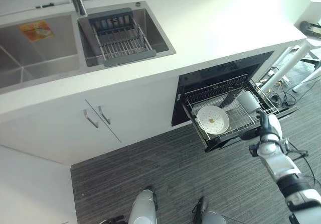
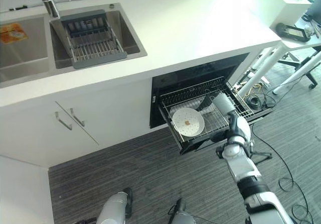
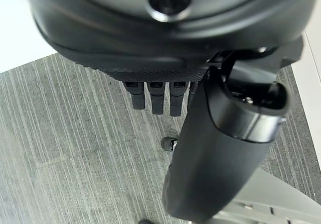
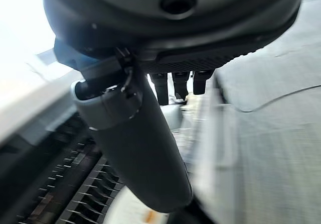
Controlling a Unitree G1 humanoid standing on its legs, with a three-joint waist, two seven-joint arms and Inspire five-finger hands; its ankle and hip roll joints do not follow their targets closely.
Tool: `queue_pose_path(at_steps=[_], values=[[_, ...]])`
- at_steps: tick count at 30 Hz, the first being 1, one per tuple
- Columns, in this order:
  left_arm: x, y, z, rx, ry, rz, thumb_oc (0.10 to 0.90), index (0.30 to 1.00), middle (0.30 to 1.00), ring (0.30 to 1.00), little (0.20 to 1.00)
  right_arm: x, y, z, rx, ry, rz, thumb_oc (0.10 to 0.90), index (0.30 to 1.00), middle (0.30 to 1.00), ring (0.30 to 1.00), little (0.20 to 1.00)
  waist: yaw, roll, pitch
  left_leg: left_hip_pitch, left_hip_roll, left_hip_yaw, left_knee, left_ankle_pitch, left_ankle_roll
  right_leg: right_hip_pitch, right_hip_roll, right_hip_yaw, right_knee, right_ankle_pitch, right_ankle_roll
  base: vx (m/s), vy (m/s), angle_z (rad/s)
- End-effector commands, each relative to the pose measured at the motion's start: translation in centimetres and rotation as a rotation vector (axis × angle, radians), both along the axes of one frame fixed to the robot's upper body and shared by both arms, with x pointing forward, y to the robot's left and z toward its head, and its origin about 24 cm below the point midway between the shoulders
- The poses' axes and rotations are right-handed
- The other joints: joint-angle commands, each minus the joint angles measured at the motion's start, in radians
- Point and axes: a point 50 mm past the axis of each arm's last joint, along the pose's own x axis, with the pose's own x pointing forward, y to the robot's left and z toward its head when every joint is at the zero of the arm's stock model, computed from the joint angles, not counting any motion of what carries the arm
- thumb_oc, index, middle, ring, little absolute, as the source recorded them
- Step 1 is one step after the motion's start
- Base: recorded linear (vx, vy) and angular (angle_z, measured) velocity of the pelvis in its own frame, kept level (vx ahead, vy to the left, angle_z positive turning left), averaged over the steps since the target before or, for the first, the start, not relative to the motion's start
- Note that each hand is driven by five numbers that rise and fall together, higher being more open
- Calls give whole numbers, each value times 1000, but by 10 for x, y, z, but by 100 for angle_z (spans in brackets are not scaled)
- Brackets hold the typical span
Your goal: Place the dishes in the dishwasher.
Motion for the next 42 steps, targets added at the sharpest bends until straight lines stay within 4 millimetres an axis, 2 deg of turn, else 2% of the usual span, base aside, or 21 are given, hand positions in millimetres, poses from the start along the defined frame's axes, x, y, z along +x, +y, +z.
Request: queue_pose_path(at_steps=[1, 2, 3, 4, 7, 9, 10, 13, 16, 22, 32, 42], values=[[-33, 5, -4, 33, 119, -27, 800, 900, 900, 900, 900, 20, -11, 55, -134, -225, -19, 800, 900, 900, 900, 900, 27, 4, -52, 159, 71, -36, -187, -46, -96, -13, -40, 11, 124, -164, 65, 26, 10, -19], [-34, 4, -4, 32, 120, -25, 800, 900, 900, 900, 900, 18, -10, 53, -121, -222, -15, 800, 900, 900, 900, 900, 25, 5, -53, 163, 72, -34, -187, -47, -97, -11, -40, 12, 124, -165, 65, 44, 13, -16], [-36, 1, -6, 26, 128, -21, 800, 900, 900, 900, 900, 10, -6, 42, -76, -204, -20, 800, 900, 900, 900, 900, 13, 9, -58, 174, 75, -23, -187, -47, -99, -5, -40, 17, 124, -167, 63, 70, 24, -9], [-38, -4, -7, 18, 136, -17, 800, 900, 900, 900, 900, -3, -6, 19, -18, -148, -65, 800, 900, 900, 900, 900, 0, 15, -63, 189, 72, -17, -187, -52, -99, 4, -43, 18, 124, -170, 62, 85, 23, -11], [-40, -7, -8, 13, 147, -13, 800, 900, 900, 900, 900, -16, -3, -7, 41, -69, -139, 800, 900, 900, 900, 900, -11, 24, -71, 202, 71, -12, -187, -54, -99, 16, -46, 14, 124, -173, 59, 67, 5, -10], [-44, -9, -9, 10, 172, -20, 800, 900, 900, 900, 900, -30, 1, -34, 191, 7, -248, 800, 900, 900, 900, 900, -12, 29, -75, 210, 67, -13, -187, -54, -101, 26, -51, 6, 124, -172, 58, 74, -8, 7], [-46, -9, -10, 12, 185, -28, 800, 900, 900, 900, 900, -33, 5, -49, 342, 27, -329, 800, 900, 900, 900, 900, -7, 30, -76, 213, 65, -16, -187, -55, -101, 31, -54, -1, 124, -173, 58, 58, -22, 4], [-48, -10, -11, 19, 203, -48, 800, 900, 900, 900, 900, -33, 11, -63, 453, 44, -387, 800, 900, 900, 900, 900, 9, 30, -78, 219, 62, -22, -187, -54, -103, 43, -58, -18, 124, -172, 58, 55, -30, 15], [-47, -9, -11, 33, 217, -71, 800, 900, 900, 900, 900, -26, 13, -65, 523, 49, -447, 800, 900, 900, 900, 900, 35, 31, -80, 222, 56, -35, -187, -53, -105, 54, -61, -37, 124, -172, 57, 54, -32, 17], [-49, -7, -11, 47, 249, -89, 800, 900, 900, 900, 900, -17, 12, -65, 481, 91, -511, 800, 900, 900, 900, 900, 69, 33, -87, 223, 50, -56, -187, -47, -108, 68, -70, -66, 124, -169, 56, 41, -11, 18], [-53, -6, -11, 56, 291, -86, 800, 900, 900, 900, 900, -16, 0, -68, 433, 155, -617, 800, 900, 900, 900, 900, 113, 32, -96, 225, 38, -83, -187, -44, -109, 92, -83, -99, 124, -168, 58, 47, 4, 11], [-54, -1, -10, 76, 322, -94, 800, 900, 900, 900, 900, -4, -12, -52, 348, 159, -641, 800, 900, 900, 900, 900, 164, 30, -90, 218, 20, -114, -187, -36, -108, 115, -99, -138, 124, -161, 67, 50, 16, 12]])
